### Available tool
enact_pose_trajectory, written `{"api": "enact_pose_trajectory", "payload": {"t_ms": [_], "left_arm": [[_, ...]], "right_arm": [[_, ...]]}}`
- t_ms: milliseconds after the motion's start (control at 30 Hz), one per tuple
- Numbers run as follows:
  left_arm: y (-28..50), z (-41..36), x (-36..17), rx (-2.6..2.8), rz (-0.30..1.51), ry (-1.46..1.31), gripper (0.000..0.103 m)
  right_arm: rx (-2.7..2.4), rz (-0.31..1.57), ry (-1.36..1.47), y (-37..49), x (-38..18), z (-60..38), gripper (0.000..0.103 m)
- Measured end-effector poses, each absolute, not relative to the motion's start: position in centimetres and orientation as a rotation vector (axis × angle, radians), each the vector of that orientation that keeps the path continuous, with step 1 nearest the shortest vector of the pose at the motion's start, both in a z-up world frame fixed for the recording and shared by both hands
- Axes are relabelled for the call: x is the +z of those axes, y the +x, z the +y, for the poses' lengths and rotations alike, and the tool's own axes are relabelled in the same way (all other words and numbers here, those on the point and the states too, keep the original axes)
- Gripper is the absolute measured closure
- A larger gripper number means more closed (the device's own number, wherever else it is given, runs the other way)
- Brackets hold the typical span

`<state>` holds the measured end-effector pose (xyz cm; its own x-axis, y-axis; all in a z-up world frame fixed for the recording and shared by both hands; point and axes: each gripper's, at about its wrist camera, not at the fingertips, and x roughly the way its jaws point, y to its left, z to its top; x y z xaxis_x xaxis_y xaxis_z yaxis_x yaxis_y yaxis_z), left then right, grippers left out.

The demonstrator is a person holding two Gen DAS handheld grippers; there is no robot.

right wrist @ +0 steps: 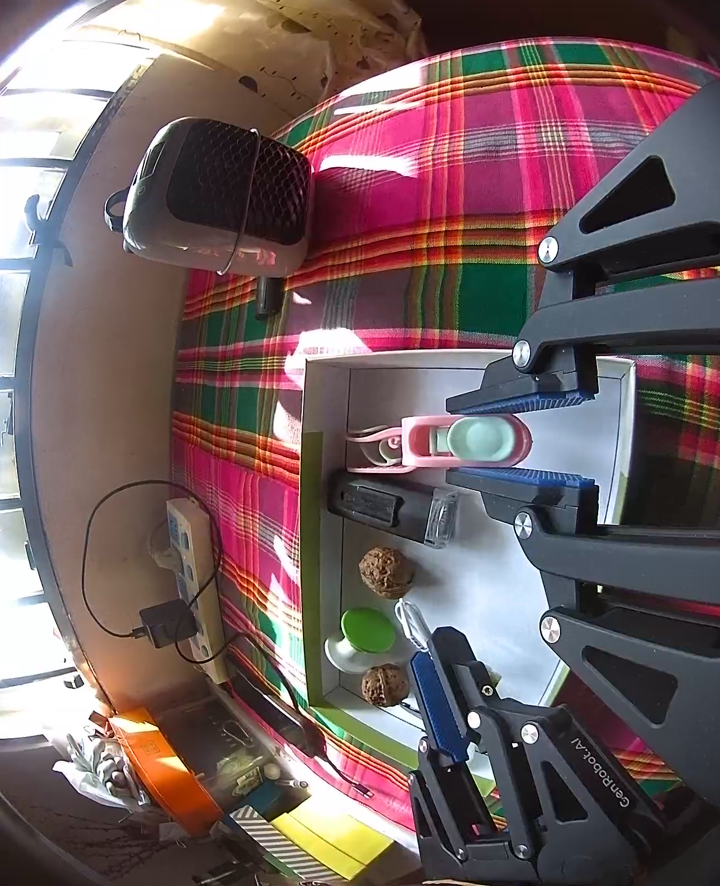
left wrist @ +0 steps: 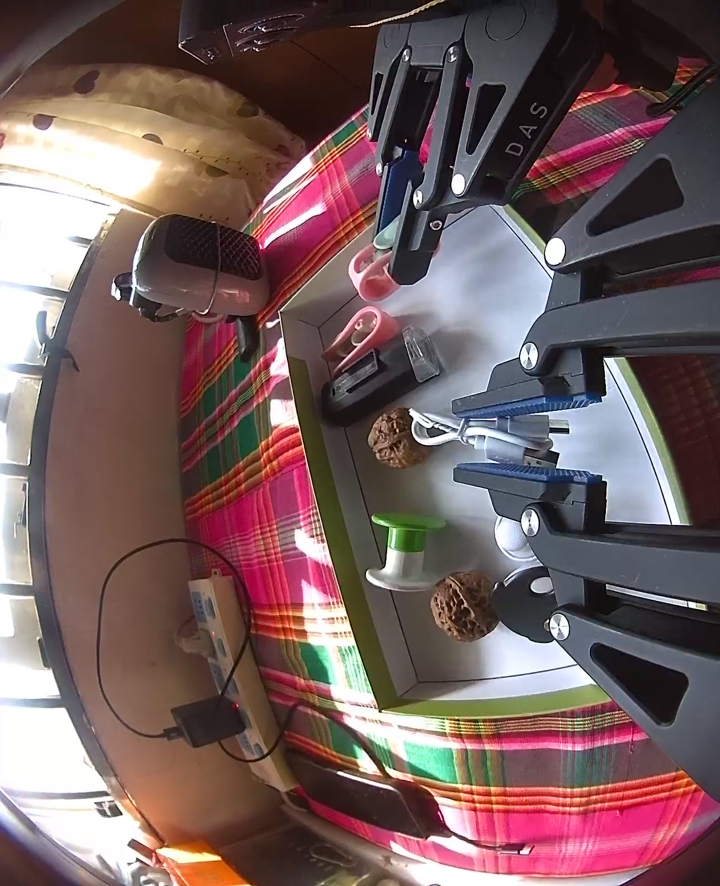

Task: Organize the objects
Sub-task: 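Carry the cable with the left tool while the right tool carries the pink holder into the box, then open the right tool to set the pink holder down while the left tool releases the cable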

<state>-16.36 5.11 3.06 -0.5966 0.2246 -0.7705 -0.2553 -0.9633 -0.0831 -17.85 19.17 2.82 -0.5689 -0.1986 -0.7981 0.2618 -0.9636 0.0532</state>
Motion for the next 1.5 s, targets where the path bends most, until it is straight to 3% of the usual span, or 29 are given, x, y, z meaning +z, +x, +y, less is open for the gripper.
{"api": "enact_pose_trajectory", "payload": {"t_ms": [1500], "left_arm": [[-17.4,4.9,1.5,2.560,0.033,-1.317,0.089]], "right_arm": [[-2.547,0.113,1.354,-18.9,1.1,18.1,0.084]]}}
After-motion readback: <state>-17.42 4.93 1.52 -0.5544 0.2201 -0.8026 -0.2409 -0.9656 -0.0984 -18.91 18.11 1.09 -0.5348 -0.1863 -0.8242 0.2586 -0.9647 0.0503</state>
